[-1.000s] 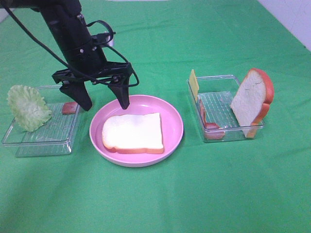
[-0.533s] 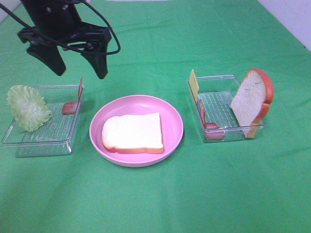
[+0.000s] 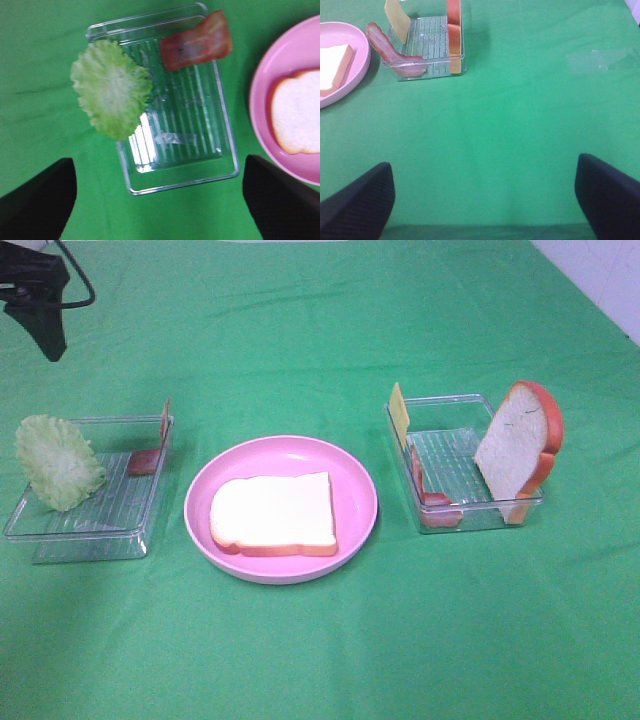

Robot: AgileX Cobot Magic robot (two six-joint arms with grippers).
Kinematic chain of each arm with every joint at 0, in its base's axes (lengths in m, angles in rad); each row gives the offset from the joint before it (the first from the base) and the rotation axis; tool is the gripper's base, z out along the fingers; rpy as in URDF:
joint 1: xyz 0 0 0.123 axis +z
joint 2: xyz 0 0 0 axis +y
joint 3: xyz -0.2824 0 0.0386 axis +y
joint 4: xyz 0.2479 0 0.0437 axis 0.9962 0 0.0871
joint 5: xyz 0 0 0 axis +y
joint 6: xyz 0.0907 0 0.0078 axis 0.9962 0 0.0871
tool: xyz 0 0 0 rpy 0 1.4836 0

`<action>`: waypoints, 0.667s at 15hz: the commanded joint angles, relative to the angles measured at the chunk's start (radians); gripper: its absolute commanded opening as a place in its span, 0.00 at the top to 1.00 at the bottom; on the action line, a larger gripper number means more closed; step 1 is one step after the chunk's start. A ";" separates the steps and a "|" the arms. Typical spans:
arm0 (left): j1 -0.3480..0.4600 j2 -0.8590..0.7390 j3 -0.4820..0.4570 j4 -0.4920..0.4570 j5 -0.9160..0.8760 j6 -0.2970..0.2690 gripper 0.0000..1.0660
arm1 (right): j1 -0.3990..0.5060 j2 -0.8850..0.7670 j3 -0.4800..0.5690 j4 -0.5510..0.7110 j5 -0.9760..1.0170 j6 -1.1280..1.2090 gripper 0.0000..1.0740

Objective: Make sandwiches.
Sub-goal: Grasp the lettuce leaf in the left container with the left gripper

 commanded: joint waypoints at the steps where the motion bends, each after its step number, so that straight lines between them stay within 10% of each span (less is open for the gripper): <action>1: 0.066 0.043 0.008 0.001 0.102 0.050 0.21 | 0.000 -0.026 0.001 -0.002 -0.013 -0.015 0.13; 10: 0.077 0.335 -0.111 0.030 0.104 0.047 0.21 | 0.000 -0.026 0.001 -0.002 -0.013 -0.015 0.13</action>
